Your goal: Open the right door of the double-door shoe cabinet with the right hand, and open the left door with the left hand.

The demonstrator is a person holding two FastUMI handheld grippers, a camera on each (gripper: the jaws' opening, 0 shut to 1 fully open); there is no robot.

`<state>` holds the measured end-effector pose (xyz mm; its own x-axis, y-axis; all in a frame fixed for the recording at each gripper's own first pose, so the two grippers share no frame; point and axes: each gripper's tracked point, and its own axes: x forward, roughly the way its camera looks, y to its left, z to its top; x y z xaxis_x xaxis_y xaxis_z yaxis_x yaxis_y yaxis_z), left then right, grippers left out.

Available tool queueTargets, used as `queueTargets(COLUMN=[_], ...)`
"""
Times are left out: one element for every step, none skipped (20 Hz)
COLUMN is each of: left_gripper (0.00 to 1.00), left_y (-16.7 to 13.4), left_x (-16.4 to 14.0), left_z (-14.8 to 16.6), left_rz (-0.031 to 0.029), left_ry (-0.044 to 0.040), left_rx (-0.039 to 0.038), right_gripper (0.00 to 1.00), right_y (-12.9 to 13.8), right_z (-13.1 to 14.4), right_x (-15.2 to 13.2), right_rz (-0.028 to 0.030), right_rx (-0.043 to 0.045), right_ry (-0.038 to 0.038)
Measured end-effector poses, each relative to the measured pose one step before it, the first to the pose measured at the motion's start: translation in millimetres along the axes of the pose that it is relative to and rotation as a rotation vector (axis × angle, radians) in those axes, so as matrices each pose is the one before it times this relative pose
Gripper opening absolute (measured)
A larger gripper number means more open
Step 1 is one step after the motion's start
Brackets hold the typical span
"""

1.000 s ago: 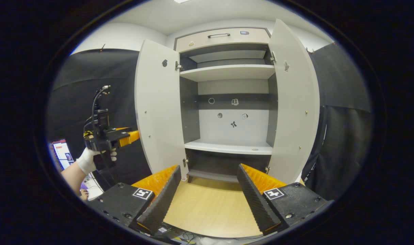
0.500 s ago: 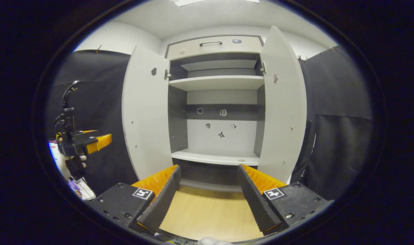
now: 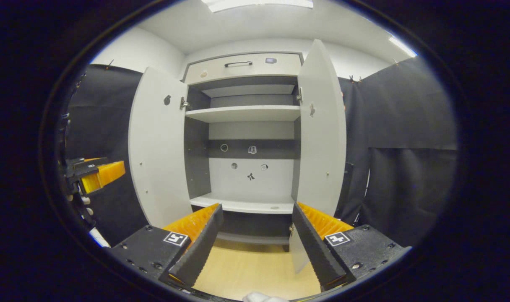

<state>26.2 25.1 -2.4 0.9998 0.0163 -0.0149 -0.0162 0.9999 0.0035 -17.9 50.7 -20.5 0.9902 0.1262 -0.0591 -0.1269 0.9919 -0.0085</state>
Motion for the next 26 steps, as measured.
queueTargets(left_gripper=[0.96,0.96,0.96,0.96,0.96,0.96,0.96,0.96,0.96,0.96,0.96,0.96,0.96,0.96,0.96,0.96,0.96,0.96,0.96,0.96,0.96,0.96,0.96,0.96,0.96,0.96], left_y=[-10.43,-7.58,-6.17,-4.10,-3.42,-1.48,-4.07,-3.07,-3.97,-4.32,-2.28,-1.04,0.06,-0.17,-0.80,-0.63,-0.09,0.71,-0.11,0.79,0.44,1.17,0.36,1.55,-0.46,1.13], left_x=[-0.98,-1.93,-1.60,-1.63,-2.63,-0.51,-0.41,-0.38,1.70,0.45,0.73,1.16,0.08,-0.09,-0.40,-1.08,-1.12,-0.50,0.43,-1.72,-1.22,-1.02,-0.60,-0.92,-0.61,-0.72], left_z=[-4.20,-3.82,-4.59,-5.35,-6.52,-4.84,-4.85,-5.05,-3.72,-2.86,0.21,0.56,0.64,1.19,1.13,0.92,0.16,0.46,1.18,-0.03,1.18,-0.15,0.03,-0.42,0.40,-1.11], left_rz=[-0.01828,-0.01381,-0.01172,-0.01022,-0.00100,0.00211,-0.00236,-0.00046,-0.00452,-0.00903,-0.00481,-0.00376,-0.00183,-0.00017,-0.00080,-0.00271,-0.00252,0.00053,-0.00059,0.00164,-0.00031,0.00085,0.00177,0.00188,-0.00100,-0.00025], left_ry=[0.00694,0.00653,0.00731,0.01095,0.00838,0.00639,0.00627,0.00757,0.00618,0.00395,-0.00033,-0.00046,-0.00389,-0.00490,-0.00233,-0.00265,-0.00099,-0.00430,0.00197,-0.00008,-0.00500,-0.00051,0.00099,0.00205,-0.00010,0.00189], left_rx=[-0.00239,0.00211,0.00192,0.00446,0.00472,0.00366,0.00188,0.00185,0.00262,0.00221,0.00241,0.00256,0.00148,-0.00034,-0.00191,-0.00402,-0.00190,-0.00022,0.00334,0.00042,-0.00085,-0.00133,-0.00096,-0.00097,-0.00122,0.00106], right_gripper=[1.00,1.00,1.00,1.00,1.00,1.00,1.00,1.00,1.00,1.00,1.00,1.00,1.00,1.00,1.00,1.00,1.00,1.00,1.00,1.00,1.00,1.00,1.00,1.00,1.00,1.00], right_y=[-3.88,-3.55,-3.57,-3.30,-2.64,-1.67,-2.66,-3.51,-2.89,-1.46,-0.94,-0.01,0.01,-0.81,0.55,-0.46,-0.28,0.20,-0.03,0.60,1.13,0.59,0.69,1.13,-0.16,-0.24], right_z=[-0.04,-0.80,-0.44,-0.76,-1.32,-2.76,-2.28,-1.62,0.18,-0.32,-0.48,-1.89,-0.67,-0.86,-0.06,0.05,0.84,0.80,1.54,0.76,0.11,-0.16,-0.50,-0.62,-0.47,-0.78], right_x=[-0.92,-0.37,-1.12,-0.34,-0.36,-1.22,-0.72,-2.04,-1.39,-1.40,-1.88,-1.24,-0.18,-0.72,-0.90,-1.20,-0.94,-0.79,-1.16,-0.30,-0.54,-0.77,-0.73,-0.94,-1.10,-0.60], right_rz=[-0.01161,-0.01099,-0.01201,-0.01224,-0.00929,-0.00554,-0.00744,-0.00978,-0.01046,-0.00764,-0.00309,-0.00201,-0.00166,-0.00029,0.00147,-0.00057,-0.00152,-0.00015,-0.00249,0.00038,0.00180,0.00139,0.00164,0.00195,-0.00038,-0.00219], right_rx=[0.00297,0.00255,0.00448,0.00614,0.00703,0.00427,0.00204,0.00193,0.00232,0.00134,-0.00105,-0.00104,-0.00112,0.00069,0.00131,-0.00042,-0.00097,-0.00031,0.00076,0.00110,0.00165,-0.00006,0.00082,-0.00031,-0.00007,-0.00133], right_ry=[0.00007,0.00031,-0.00205,-0.00129,0.00316,0.00792,0.00546,0.00055,-0.00485,-0.00382,0.00007,0.00083,0.00187,0.00203,0.00132,-0.00033,-0.00201,-0.00574,-0.00541,-0.00248,-0.00216,0.00090,-0.00009,0.00229,-0.00031,0.00148])
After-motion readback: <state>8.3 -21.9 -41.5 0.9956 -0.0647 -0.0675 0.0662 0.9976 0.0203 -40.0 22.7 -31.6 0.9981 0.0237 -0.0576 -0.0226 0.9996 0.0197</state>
